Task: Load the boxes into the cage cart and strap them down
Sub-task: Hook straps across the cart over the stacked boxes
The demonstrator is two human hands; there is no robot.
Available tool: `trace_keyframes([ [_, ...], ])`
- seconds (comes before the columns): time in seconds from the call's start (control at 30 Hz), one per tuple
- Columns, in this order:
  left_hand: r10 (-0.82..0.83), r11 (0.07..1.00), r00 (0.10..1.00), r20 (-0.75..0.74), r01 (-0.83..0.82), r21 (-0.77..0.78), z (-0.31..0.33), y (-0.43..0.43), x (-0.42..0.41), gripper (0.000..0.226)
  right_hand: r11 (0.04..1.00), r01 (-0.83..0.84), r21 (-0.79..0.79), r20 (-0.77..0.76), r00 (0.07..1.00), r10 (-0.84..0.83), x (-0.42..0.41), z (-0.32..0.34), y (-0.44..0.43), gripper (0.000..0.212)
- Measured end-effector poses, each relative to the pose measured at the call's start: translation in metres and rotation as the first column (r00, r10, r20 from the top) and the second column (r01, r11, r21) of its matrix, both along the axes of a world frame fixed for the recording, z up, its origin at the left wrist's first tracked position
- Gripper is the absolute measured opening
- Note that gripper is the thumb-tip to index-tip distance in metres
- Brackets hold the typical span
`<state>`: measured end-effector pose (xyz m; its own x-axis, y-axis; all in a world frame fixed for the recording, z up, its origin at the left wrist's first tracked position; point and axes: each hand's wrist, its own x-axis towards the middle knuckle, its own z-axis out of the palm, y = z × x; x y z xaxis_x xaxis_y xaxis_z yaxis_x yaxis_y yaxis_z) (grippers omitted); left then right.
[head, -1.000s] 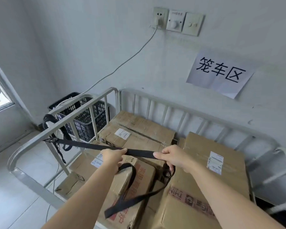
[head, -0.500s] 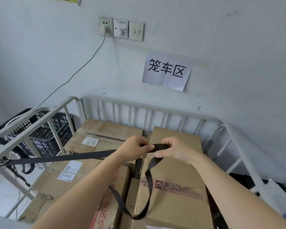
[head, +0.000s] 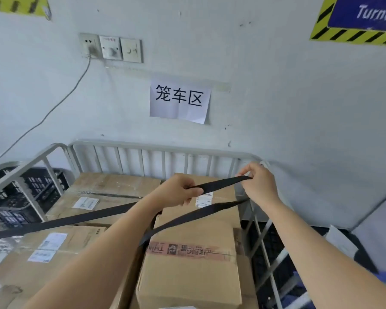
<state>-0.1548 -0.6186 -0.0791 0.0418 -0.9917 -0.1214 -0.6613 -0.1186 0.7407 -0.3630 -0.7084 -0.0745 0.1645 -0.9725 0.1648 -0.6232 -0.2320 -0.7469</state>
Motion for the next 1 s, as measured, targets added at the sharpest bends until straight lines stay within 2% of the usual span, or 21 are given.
trace_keyframes([
  [0.17,-0.009,1.000,0.999,-0.042,0.009,-0.002,0.010,-0.031,-0.065,0.030,0.991,0.017,-0.131,0.051,0.999,-0.011,-0.070,0.014,-0.025,0.025],
  [0.23,-0.003,1.000,0.998,-0.060,0.002,-0.003,0.013,-0.040,-0.091,0.029,0.991,0.042,-0.130,0.149,0.989,-0.022,-0.096,0.017,-0.035,0.023],
  [0.27,0.001,1.000,0.998,-0.069,-0.002,-0.006,0.014,-0.043,-0.103,0.029,0.991,0.067,-0.111,0.246,0.969,-0.038,-0.107,0.021,-0.038,0.021],
  [0.37,0.025,1.000,0.998,-0.063,-0.026,-0.009,0.016,-0.049,-0.125,0.030,0.987,0.159,-0.032,0.533,0.838,-0.117,-0.139,0.036,-0.051,0.024],
  [0.5,0.049,0.999,0.999,-0.022,-0.048,0.019,0.017,-0.054,-0.135,0.030,0.972,0.221,0.080,0.696,0.686,-0.213,-0.176,0.052,-0.072,0.038],
  [0.6,0.024,0.999,0.999,-0.021,-0.023,0.042,0.017,-0.058,-0.136,0.030,0.977,0.201,0.063,0.647,0.737,-0.194,-0.192,0.058,-0.078,0.046],
  [0.77,-0.078,0.993,0.992,-0.099,0.086,0.077,0.019,-0.076,-0.148,0.022,0.963,0.176,-0.202,0.468,0.881,-0.063,-0.194,0.082,-0.079,0.053],
  [0.9,-0.103,0.992,0.990,-0.099,0.110,0.064,0.018,-0.089,-0.158,0.022,0.861,0.301,-0.410,0.408,0.905,-0.123,-0.209,0.105,-0.090,0.041],
  [1.0,-0.109,0.989,0.992,-0.059,0.114,0.091,0.009,-0.093,-0.160,0.025,0.828,0.369,-0.423,0.359,0.907,-0.221,-0.230,0.099,-0.103,0.036],
])
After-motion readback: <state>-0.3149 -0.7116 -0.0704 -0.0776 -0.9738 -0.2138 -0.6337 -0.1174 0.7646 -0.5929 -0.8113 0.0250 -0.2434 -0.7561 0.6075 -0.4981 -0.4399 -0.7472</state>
